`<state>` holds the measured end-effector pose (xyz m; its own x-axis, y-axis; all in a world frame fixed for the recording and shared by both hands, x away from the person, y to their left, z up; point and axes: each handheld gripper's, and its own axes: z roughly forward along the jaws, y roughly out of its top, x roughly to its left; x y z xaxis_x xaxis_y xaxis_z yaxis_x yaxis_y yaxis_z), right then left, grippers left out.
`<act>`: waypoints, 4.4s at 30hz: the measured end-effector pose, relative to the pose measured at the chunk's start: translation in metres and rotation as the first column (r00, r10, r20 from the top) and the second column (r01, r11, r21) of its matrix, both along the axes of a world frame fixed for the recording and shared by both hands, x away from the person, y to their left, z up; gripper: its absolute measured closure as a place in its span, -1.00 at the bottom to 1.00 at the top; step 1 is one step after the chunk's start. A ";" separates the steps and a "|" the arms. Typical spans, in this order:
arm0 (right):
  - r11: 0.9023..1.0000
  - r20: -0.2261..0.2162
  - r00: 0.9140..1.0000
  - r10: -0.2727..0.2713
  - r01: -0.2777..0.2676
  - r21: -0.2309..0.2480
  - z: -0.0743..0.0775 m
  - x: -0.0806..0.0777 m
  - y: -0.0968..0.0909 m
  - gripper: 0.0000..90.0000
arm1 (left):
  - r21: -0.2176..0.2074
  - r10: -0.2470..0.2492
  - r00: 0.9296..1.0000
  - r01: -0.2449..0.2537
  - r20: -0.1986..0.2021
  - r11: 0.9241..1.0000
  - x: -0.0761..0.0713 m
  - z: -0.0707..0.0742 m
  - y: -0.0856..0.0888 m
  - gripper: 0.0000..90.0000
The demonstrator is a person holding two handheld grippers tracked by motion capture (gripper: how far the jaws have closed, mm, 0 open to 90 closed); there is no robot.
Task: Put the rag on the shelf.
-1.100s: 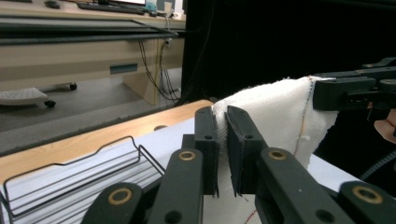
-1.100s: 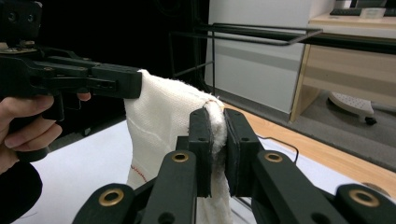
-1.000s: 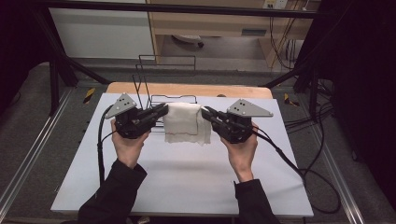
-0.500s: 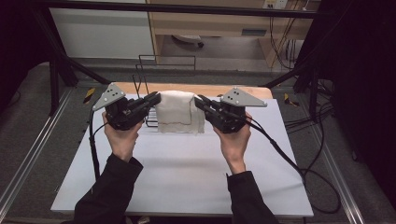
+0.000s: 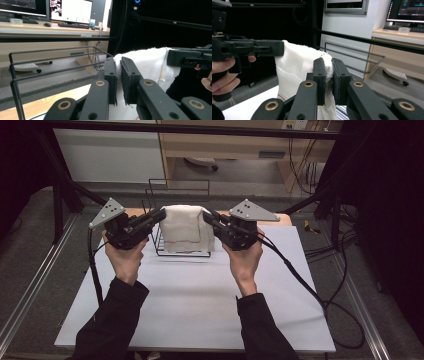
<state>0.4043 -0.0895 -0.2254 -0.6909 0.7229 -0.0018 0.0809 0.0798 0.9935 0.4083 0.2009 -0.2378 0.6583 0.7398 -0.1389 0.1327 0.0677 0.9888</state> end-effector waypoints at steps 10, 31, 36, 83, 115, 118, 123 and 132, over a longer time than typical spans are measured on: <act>1.000 0.023 1.000 -0.007 0.006 0.010 0.015 0.011 0.009 0.84 | -0.004 0.022 0.999 -0.022 0.031 1.000 0.006 0.015 0.007 0.84; 1.000 0.076 0.997 -0.025 0.024 0.015 0.050 0.031 0.024 0.84 | -0.053 0.051 0.997 -0.047 0.066 0.997 0.024 0.049 0.017 0.84; 0.999 0.085 0.996 -0.030 0.029 0.021 0.056 0.035 0.027 0.84 | -0.055 0.060 0.995 -0.055 0.081 0.997 0.028 0.054 0.018 0.84; 0.997 0.080 0.995 -0.063 0.060 0.044 0.083 0.099 0.043 0.83 | -0.037 0.136 0.987 -0.133 0.083 0.990 0.089 0.084 0.023 0.84; 0.996 0.030 0.996 -0.083 0.083 -0.019 0.052 0.121 0.049 0.83 | 0.031 0.145 0.989 -0.146 0.033 0.989 0.111 0.050 0.024 0.84; 0.996 0.021 0.997 -0.080 0.080 -0.025 0.047 0.120 0.049 0.83 | 0.037 0.143 0.989 -0.144 0.028 0.989 0.110 0.045 0.025 0.84; 0.996 0.010 0.997 -0.076 0.076 -0.041 0.039 0.119 0.050 0.83 | 0.050 0.135 0.990 -0.136 0.027 0.989 0.108 0.038 0.026 0.84; 0.996 -0.009 0.997 -0.071 0.071 -0.053 0.026 0.115 0.047 0.83 | 0.070 0.118 0.993 -0.119 0.012 0.990 0.102 0.026 0.025 0.84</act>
